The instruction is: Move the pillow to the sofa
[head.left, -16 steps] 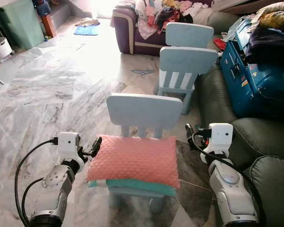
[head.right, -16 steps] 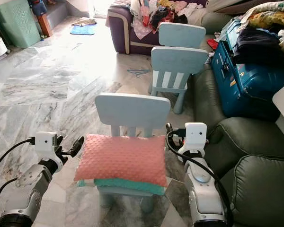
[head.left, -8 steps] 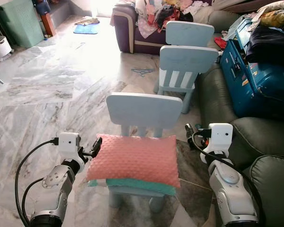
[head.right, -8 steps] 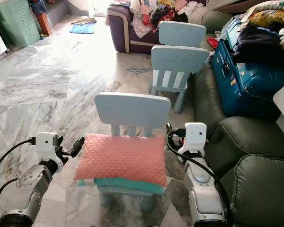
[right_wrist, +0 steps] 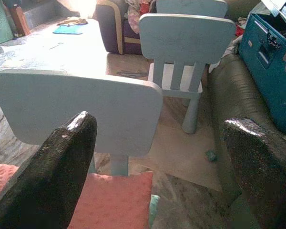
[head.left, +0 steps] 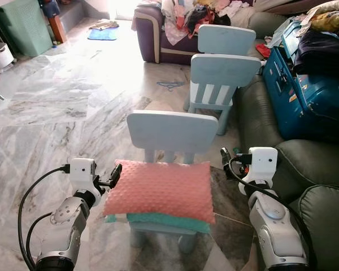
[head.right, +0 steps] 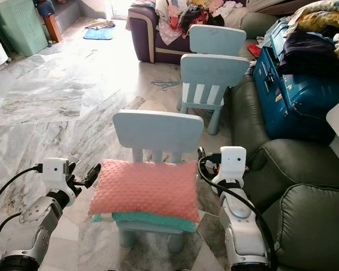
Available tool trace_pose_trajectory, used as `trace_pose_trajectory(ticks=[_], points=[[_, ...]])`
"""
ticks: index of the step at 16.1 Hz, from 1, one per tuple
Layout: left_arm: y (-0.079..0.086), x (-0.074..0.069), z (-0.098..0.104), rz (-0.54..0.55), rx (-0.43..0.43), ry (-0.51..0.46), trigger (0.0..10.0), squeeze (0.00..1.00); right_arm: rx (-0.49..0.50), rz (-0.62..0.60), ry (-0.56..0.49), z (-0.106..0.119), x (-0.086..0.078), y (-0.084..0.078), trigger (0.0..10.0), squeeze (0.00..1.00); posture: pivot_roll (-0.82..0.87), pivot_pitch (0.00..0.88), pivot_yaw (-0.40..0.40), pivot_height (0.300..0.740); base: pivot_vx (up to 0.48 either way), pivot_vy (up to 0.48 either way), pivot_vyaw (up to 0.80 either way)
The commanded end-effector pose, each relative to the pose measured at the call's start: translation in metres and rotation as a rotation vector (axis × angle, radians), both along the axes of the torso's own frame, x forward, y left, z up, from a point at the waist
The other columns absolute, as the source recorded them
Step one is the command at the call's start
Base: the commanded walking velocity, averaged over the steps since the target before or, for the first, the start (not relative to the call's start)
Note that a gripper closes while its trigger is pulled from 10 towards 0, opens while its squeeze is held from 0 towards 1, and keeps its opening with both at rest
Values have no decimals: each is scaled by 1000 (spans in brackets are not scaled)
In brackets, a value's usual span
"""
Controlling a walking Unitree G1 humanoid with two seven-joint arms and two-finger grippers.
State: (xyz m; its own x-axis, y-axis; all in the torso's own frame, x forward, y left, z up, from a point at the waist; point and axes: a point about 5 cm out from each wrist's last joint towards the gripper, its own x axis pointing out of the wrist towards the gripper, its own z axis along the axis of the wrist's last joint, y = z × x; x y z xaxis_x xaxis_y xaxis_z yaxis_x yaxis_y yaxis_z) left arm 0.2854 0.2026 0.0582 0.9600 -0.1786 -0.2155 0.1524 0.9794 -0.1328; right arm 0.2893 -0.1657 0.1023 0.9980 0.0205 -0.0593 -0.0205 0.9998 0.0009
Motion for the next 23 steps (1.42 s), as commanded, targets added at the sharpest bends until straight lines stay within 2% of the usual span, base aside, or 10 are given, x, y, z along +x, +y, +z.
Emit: trace_pose_trajectory(ticks=[1, 6, 12, 23], points=[[0, -1, 1, -8, 12, 1, 10000, 0, 0, 5, -3, 0, -1, 0, 10000, 0, -55, 120, -16, 740, 0, 0, 0], [-1, -3, 0, -12, 8, 1, 10000, 0, 2, 4, -1, -1, -5, 0, 10000, 0, -59, 135, -18, 740, 0, 0, 0], [-3, -20, -4, -17, 4, 25, 10000, 0, -2, 11, 38, -8, -23, -1, 10000, 0, -62, 201, -29, 740, 0, 0, 0], [-2, -28, -1, -22, 6, 40, 10000, 0, -2, 34, 54, -5, -28, 3, 10000, 0, -57, 238, -33, 740, 0, 0, 0]])
